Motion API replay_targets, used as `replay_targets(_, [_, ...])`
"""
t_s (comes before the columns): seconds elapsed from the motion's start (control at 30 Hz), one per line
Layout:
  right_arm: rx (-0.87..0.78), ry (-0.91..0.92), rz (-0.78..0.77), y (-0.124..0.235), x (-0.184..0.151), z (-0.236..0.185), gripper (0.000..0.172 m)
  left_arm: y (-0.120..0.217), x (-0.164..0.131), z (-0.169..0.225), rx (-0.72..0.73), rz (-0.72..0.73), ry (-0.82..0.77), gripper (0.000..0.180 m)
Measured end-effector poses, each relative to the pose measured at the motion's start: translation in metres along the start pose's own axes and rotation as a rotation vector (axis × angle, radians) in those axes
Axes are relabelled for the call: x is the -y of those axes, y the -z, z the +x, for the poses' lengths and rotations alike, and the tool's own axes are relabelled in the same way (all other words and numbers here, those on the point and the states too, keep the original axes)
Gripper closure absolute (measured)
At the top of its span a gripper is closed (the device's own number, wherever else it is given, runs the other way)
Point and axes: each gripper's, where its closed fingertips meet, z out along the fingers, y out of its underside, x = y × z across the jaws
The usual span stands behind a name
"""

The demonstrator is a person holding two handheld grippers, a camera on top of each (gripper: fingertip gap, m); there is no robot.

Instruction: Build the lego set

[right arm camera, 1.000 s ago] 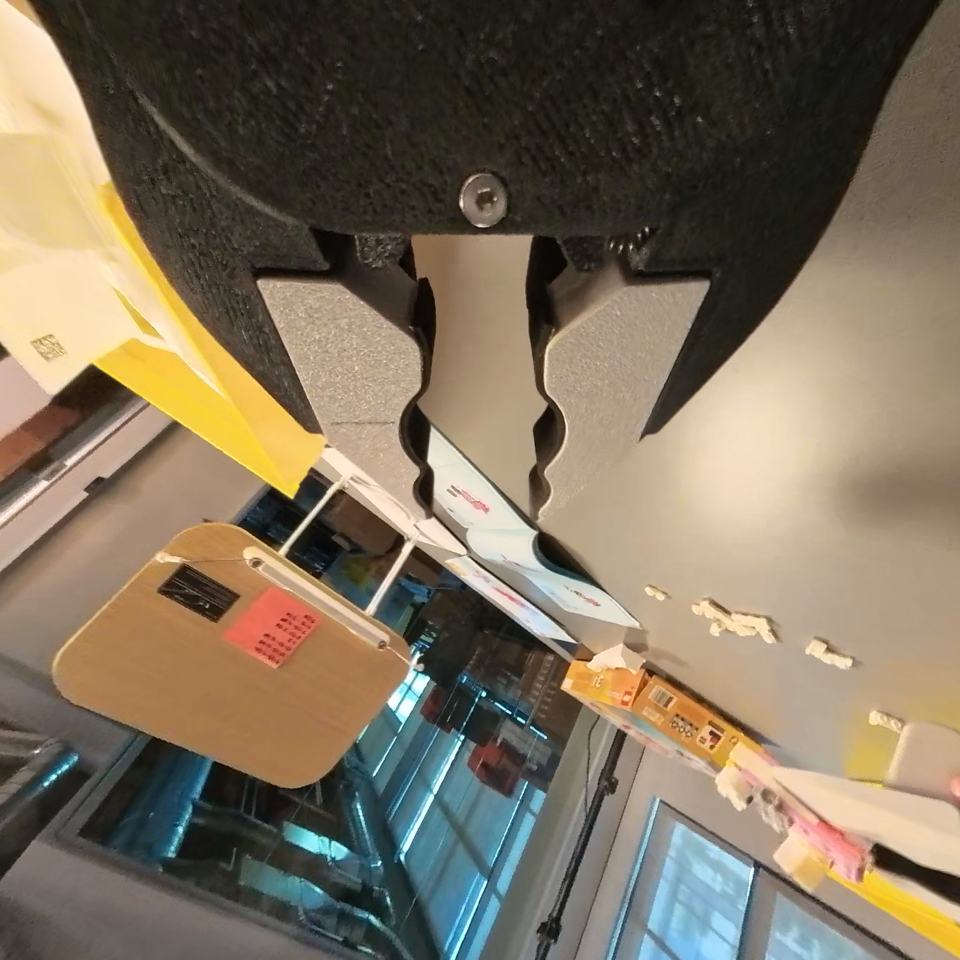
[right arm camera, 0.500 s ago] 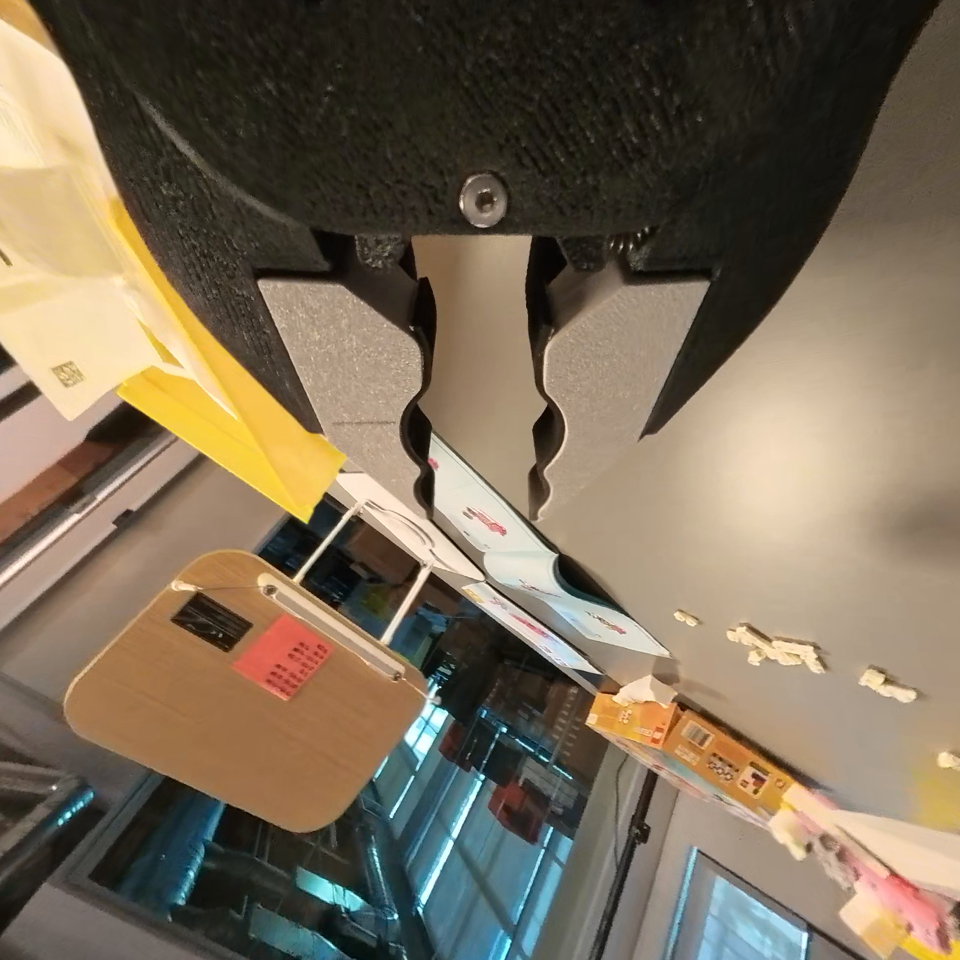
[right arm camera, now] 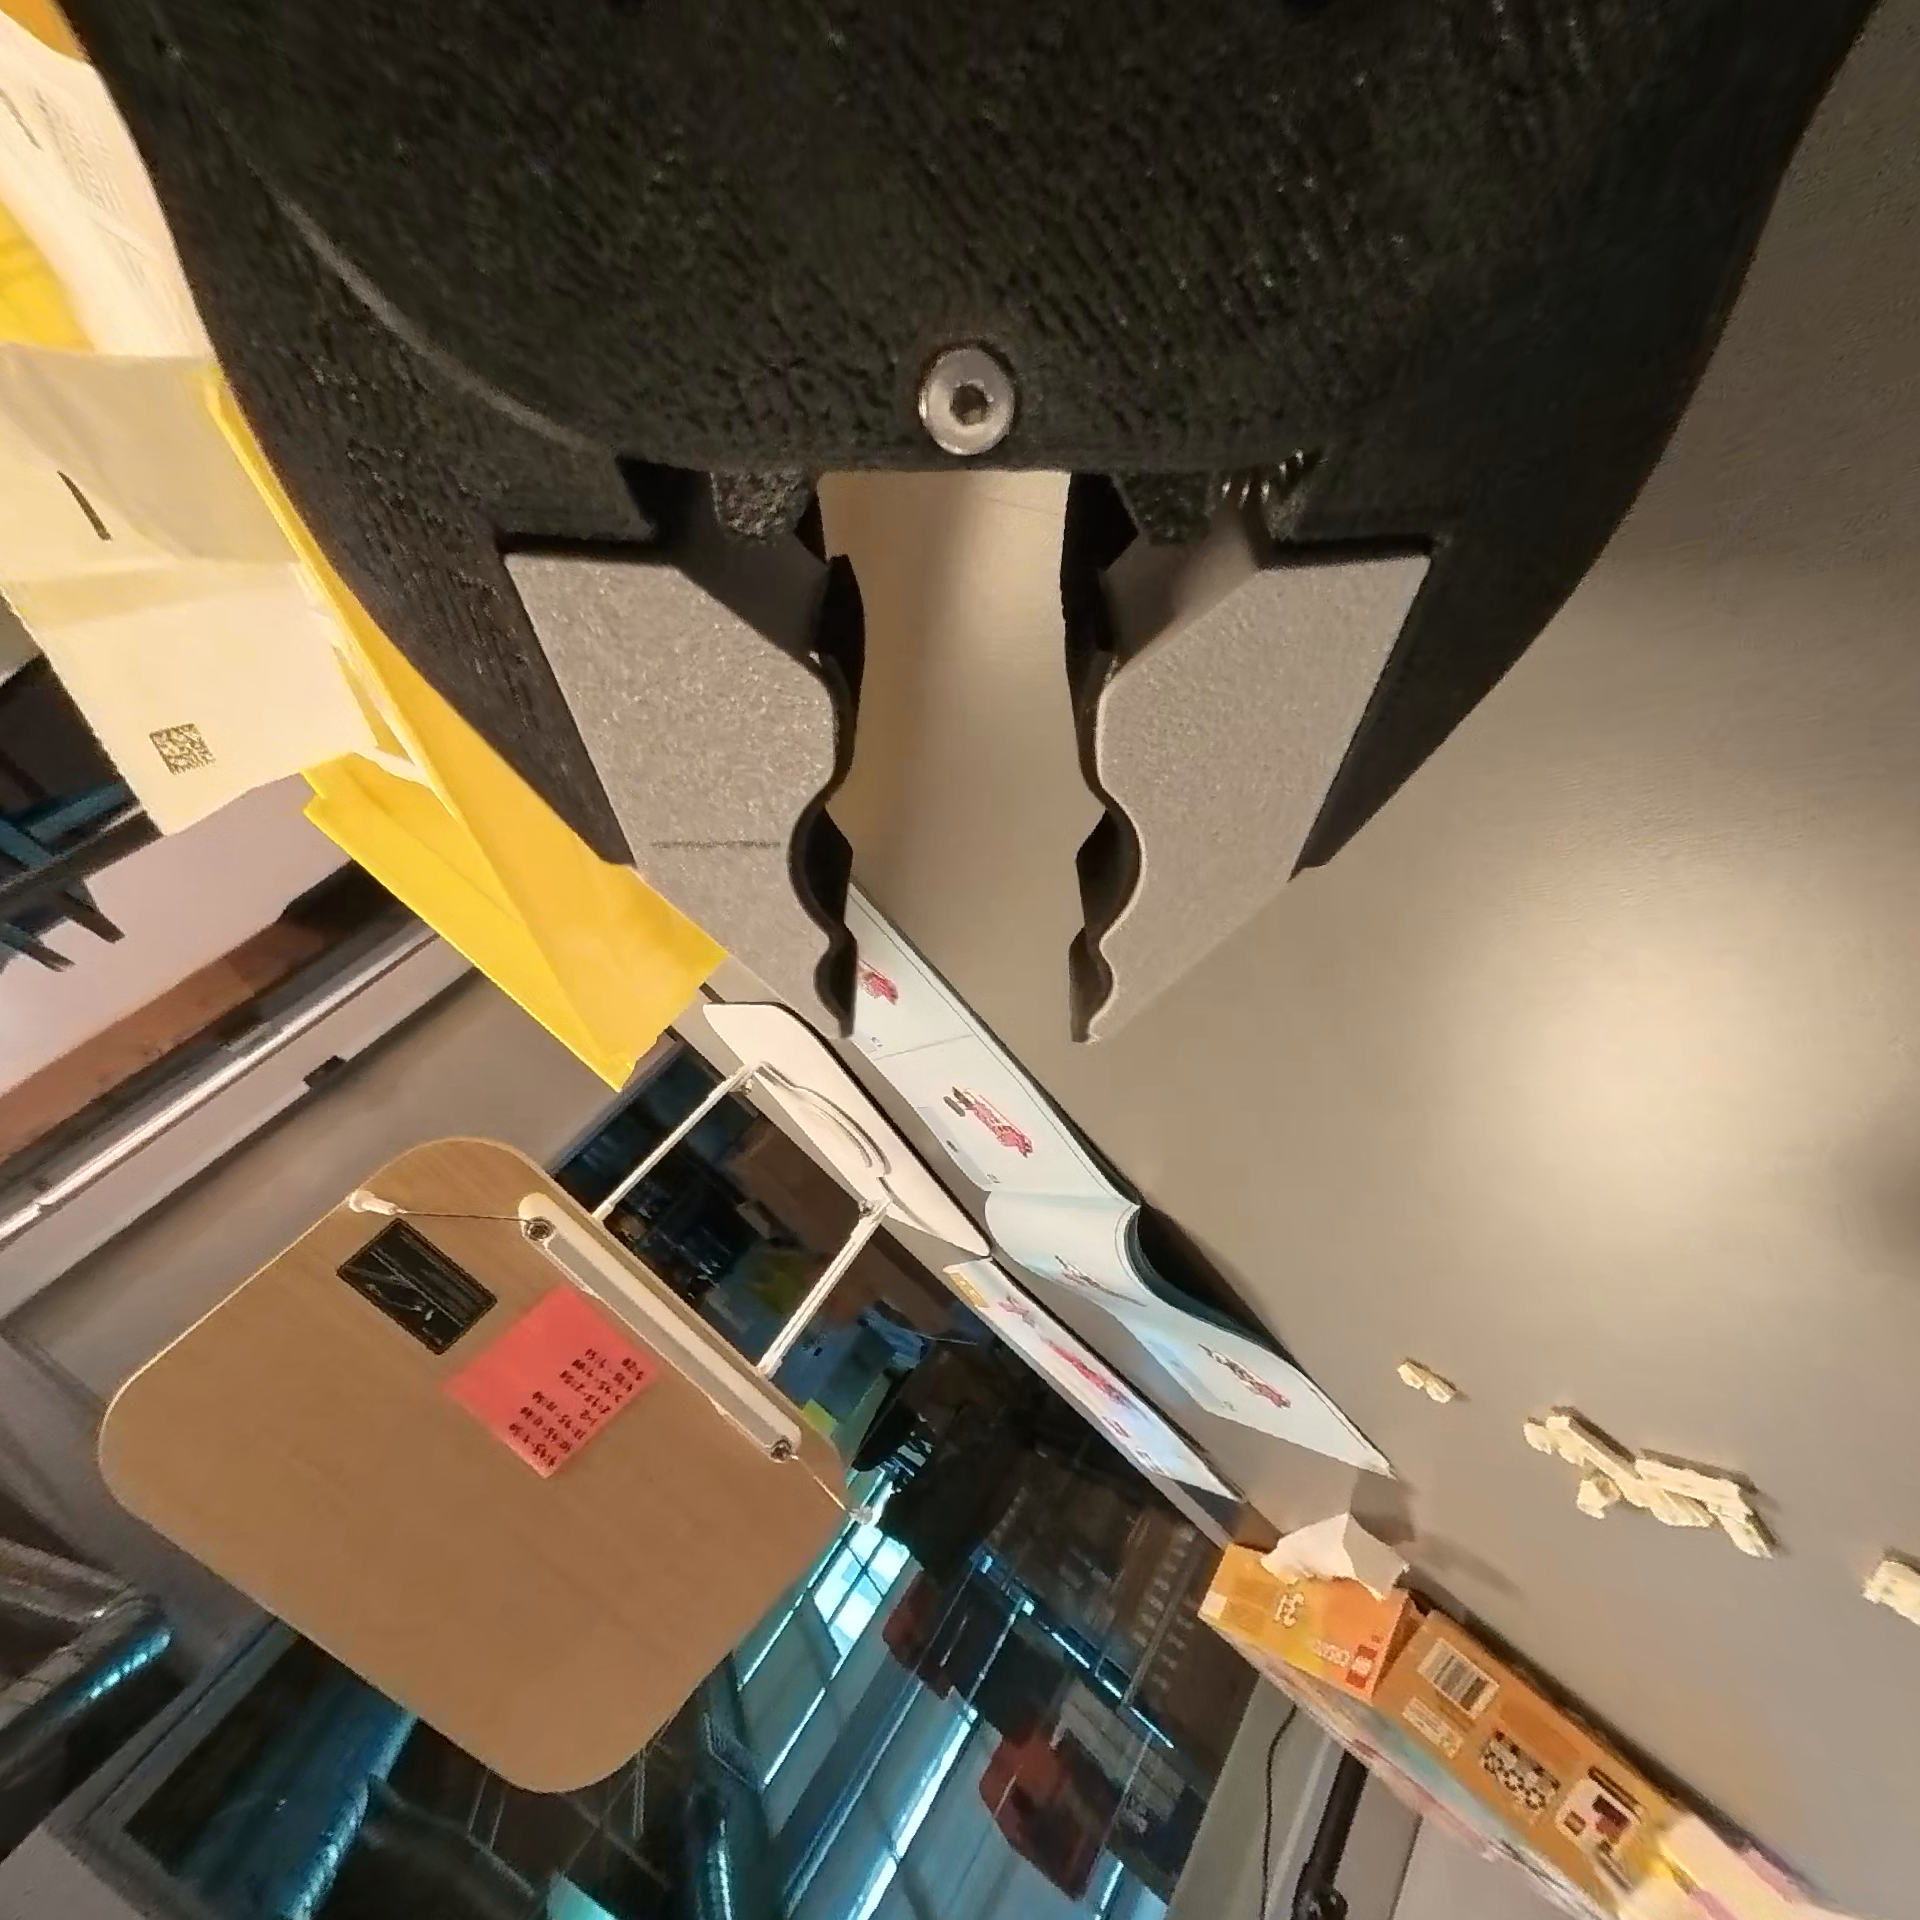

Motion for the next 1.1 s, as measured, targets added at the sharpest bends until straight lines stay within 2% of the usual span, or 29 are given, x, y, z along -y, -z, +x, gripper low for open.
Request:
replay_targets(0.2, [-0.019, -0.067, 0.048, 0.005, 0.004, 0.009, 0.133, 0.009, 0.002, -0.016, -0.019, 0.045, 0.115, 0.166])
replay_targets(0.5, [-0.039, -0.135, 0.089, 0.008, 0.008, 0.018, 0.133, 0.010, 0.000, -0.014, -0.094, 0.043, 0.156, 0.166])
replay_targets(0.9, [-0.035, -0.150, 0.107, 0.010, 0.010, 0.018, 0.133, 0.012, 0.001, -0.023, -0.093, 0.064, 0.247, 0.166])
replay_targets(1.1, [-0.002, -0.159, 0.136, 0.011, 0.015, 0.013, 0.132, 0.012, 0.001, -0.021, -0.084, 0.062, 0.215, 0.166])
